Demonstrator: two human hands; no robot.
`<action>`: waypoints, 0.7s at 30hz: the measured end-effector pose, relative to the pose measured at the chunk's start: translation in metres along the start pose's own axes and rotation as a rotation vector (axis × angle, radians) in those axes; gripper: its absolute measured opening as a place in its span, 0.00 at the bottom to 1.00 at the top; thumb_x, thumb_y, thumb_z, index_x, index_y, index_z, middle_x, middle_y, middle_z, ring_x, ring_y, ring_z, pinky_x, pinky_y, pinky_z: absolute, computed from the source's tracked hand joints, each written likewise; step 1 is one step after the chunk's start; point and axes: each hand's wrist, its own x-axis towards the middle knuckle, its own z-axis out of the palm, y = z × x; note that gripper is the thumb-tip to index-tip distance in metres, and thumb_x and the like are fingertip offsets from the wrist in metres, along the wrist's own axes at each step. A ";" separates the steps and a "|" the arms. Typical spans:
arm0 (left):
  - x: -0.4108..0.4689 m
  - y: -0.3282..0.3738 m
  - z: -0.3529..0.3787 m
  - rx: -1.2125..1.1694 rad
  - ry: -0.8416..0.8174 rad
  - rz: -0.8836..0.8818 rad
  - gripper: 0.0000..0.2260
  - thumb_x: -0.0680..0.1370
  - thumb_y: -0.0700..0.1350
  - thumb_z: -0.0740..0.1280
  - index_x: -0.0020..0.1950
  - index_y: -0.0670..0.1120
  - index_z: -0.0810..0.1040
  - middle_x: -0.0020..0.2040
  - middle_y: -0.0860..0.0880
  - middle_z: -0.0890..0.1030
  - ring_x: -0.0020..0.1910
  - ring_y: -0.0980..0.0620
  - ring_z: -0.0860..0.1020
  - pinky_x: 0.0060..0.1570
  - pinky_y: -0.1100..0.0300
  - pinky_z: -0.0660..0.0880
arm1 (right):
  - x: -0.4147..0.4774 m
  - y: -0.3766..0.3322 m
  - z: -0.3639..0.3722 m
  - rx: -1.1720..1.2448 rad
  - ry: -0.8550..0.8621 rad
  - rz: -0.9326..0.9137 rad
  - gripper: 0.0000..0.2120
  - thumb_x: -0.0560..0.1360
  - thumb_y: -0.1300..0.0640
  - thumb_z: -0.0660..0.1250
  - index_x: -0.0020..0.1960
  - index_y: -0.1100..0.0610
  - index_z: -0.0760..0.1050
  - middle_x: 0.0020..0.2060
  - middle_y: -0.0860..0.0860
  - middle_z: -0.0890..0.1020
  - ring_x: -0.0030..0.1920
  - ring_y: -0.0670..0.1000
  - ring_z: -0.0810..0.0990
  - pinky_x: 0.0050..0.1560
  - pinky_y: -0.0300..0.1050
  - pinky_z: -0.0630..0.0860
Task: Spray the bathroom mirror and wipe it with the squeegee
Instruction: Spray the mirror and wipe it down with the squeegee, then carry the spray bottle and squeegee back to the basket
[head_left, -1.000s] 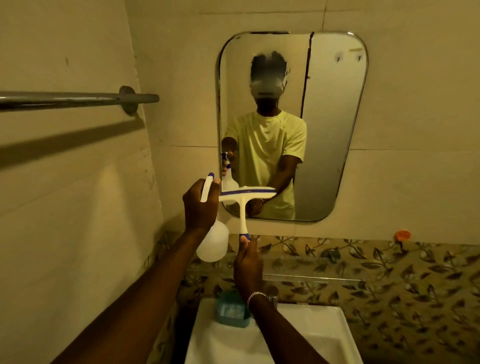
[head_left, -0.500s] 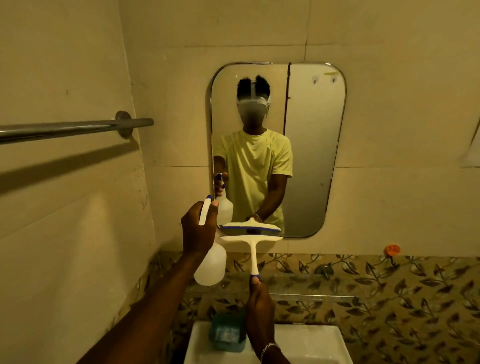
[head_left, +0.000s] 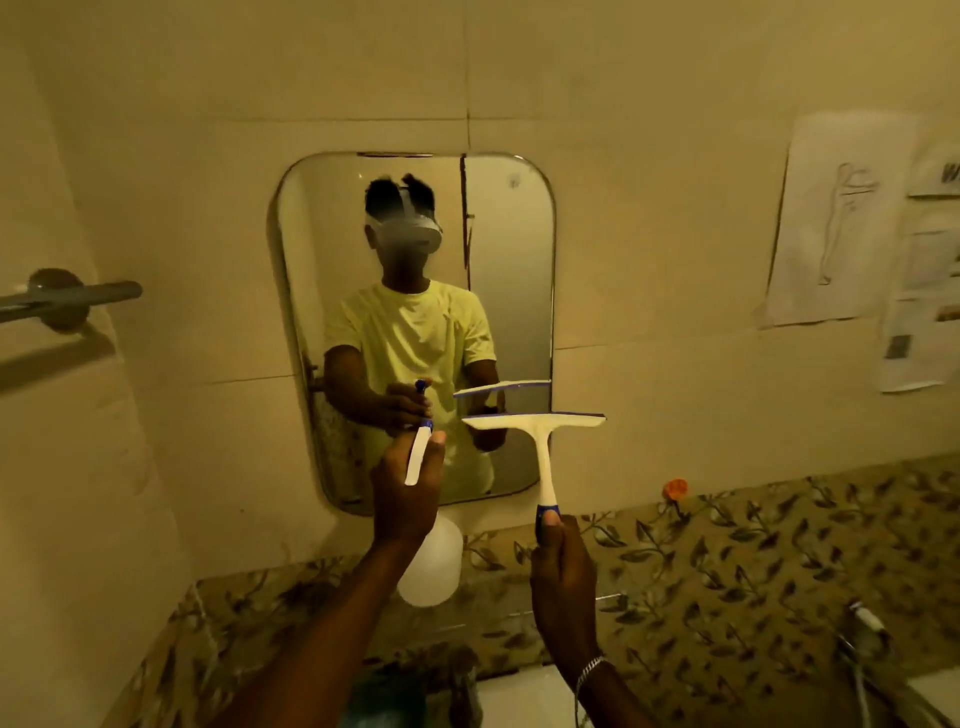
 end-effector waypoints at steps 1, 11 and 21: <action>-0.002 0.002 0.010 -0.004 -0.017 0.011 0.11 0.82 0.48 0.67 0.48 0.41 0.83 0.38 0.48 0.83 0.40 0.58 0.81 0.37 0.72 0.73 | 0.004 0.001 -0.008 -0.013 0.020 -0.006 0.17 0.81 0.40 0.55 0.43 0.48 0.74 0.28 0.48 0.74 0.27 0.44 0.71 0.27 0.38 0.68; -0.039 0.028 0.121 -0.110 -0.183 0.060 0.09 0.82 0.50 0.66 0.48 0.47 0.80 0.38 0.51 0.82 0.40 0.58 0.81 0.37 0.66 0.77 | 0.030 0.035 -0.104 -0.112 0.191 0.046 0.15 0.81 0.37 0.55 0.44 0.43 0.75 0.30 0.43 0.77 0.27 0.42 0.72 0.27 0.40 0.69; -0.113 0.050 0.234 -0.197 -0.373 -0.015 0.18 0.81 0.56 0.63 0.44 0.44 0.80 0.36 0.49 0.81 0.36 0.54 0.79 0.36 0.58 0.75 | 0.032 0.072 -0.216 -0.162 0.323 0.171 0.12 0.80 0.38 0.56 0.46 0.41 0.75 0.27 0.44 0.75 0.25 0.42 0.70 0.24 0.35 0.67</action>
